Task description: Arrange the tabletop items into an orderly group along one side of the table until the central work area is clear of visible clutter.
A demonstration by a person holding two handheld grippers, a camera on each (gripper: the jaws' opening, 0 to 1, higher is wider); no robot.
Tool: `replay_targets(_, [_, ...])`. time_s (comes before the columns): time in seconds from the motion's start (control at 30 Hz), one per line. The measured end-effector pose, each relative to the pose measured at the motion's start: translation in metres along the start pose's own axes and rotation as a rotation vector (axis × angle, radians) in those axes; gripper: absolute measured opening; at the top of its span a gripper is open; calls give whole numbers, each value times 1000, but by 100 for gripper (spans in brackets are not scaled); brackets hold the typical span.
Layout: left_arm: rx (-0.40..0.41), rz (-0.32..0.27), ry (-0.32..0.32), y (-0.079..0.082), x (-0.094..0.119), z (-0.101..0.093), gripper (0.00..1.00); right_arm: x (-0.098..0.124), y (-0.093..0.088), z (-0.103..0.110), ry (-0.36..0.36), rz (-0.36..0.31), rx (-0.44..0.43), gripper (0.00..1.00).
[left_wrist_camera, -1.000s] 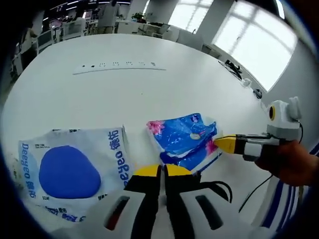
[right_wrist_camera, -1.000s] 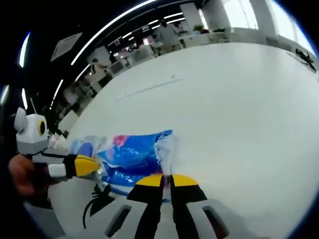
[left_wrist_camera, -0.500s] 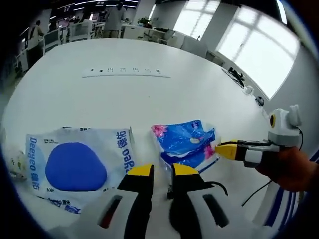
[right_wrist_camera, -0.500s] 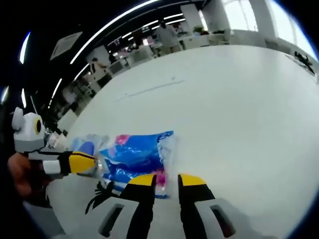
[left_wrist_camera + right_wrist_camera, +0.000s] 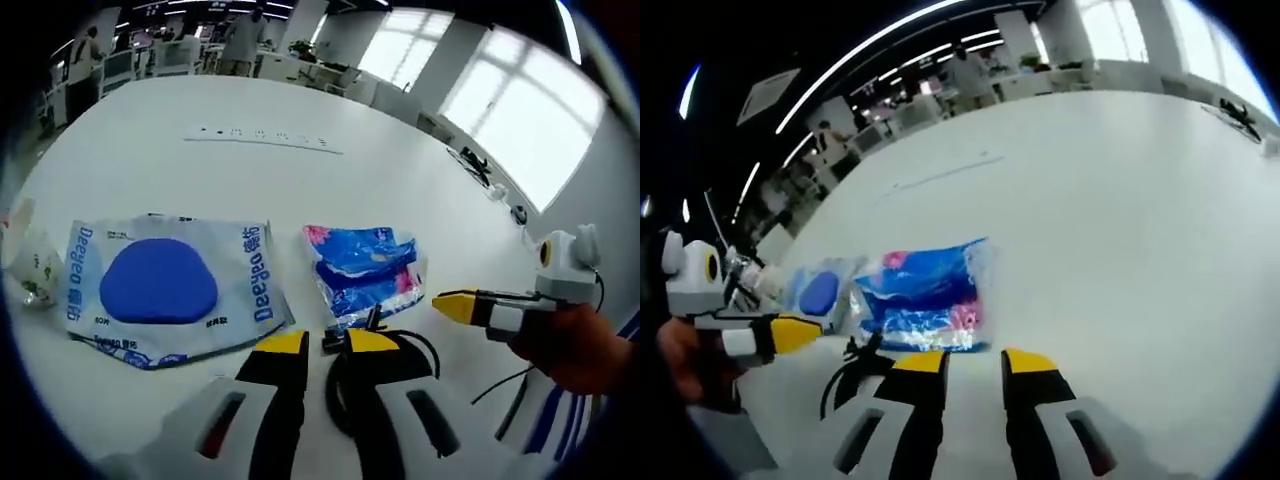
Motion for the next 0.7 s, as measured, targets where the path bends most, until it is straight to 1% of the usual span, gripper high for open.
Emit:
replay_targets(0.03, [2,7,0,-6,2,0,11,0,-1,1,1,0,1,19])
replay_targets(0.07, [4,10,2,-8,3,1,10,8,-9,5,2,-1,4,19])
replay_targets(0.1, [3,16,0,-13,4,1,11,10,-11,6,4,-1,4,19])
replay_targets(0.23, [3,35,-8,-26,7,-1,11,11,-13,7,14,1,2,18])
replay_targets(0.3, [0,41,-8,-32,8,-1,11,14,-19,11,22,0,-1,17])
replay_targets(0.37, [4,49,-12,-36,9,-2,12,10,-19,12,32,3,-1,17])
replay_targets(0.4, [5,52,-14,-38,9,-3,12,12,-21,16,36,3,2,16])
replay_targets(0.6, [4,65,-20,-48,11,-6,11,13,-27,20,59,3,-2,15])
replay_targets(0.7, [7,71,-26,-52,12,-9,11,12,-30,24,82,-3,-3,13])
Point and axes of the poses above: the point that each gripper's makers call its tool centre point, and the gripper's own axes: x roughly backward along the fingers, z roughly to its left, y roughly out of its top, the point moved 1 cm from there along x, roughly backward along the fingers, and after that the axes turned 12 degrees about y, right-handed, at the moved point
